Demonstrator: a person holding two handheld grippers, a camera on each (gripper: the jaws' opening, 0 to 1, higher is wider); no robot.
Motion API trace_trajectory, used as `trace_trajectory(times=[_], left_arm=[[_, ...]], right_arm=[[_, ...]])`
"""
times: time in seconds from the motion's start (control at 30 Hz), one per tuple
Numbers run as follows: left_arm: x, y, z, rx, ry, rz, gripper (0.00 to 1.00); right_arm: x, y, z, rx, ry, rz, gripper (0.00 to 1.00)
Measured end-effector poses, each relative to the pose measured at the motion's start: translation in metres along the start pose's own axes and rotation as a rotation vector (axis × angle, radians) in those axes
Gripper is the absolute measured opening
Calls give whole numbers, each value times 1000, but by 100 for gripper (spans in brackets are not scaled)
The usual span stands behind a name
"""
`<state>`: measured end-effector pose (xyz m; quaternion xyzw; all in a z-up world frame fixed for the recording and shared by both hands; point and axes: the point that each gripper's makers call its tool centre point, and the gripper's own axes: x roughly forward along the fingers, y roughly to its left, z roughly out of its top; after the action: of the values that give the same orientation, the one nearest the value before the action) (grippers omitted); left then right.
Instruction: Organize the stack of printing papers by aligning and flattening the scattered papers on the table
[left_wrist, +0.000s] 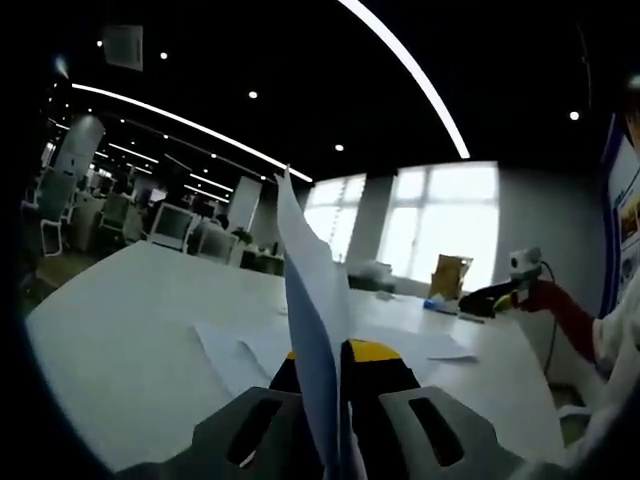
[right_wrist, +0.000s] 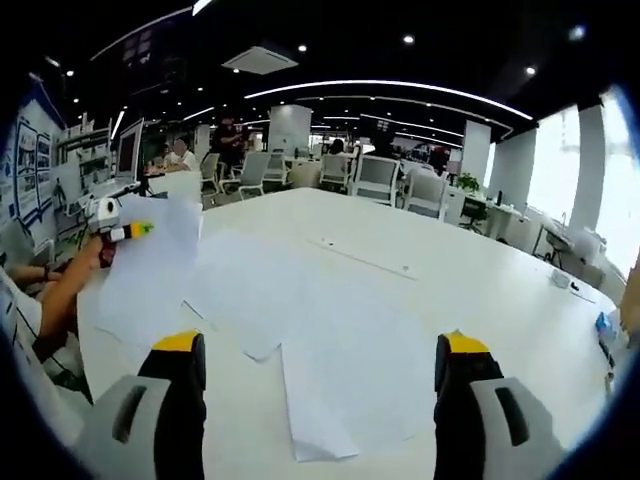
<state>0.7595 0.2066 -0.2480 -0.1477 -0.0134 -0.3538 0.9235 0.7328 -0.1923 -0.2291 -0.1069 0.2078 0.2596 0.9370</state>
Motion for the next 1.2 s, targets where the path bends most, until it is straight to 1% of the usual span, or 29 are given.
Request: trace_trajectory(times=[0.5,1.2], left_arm=[[0,0,0,-1,0,-2,6],[0,0,0,-1,1,1,6]], right_arm=[[7,-4,0,-11,20,-3,90],[16,-4,1,-14,41,3,89]])
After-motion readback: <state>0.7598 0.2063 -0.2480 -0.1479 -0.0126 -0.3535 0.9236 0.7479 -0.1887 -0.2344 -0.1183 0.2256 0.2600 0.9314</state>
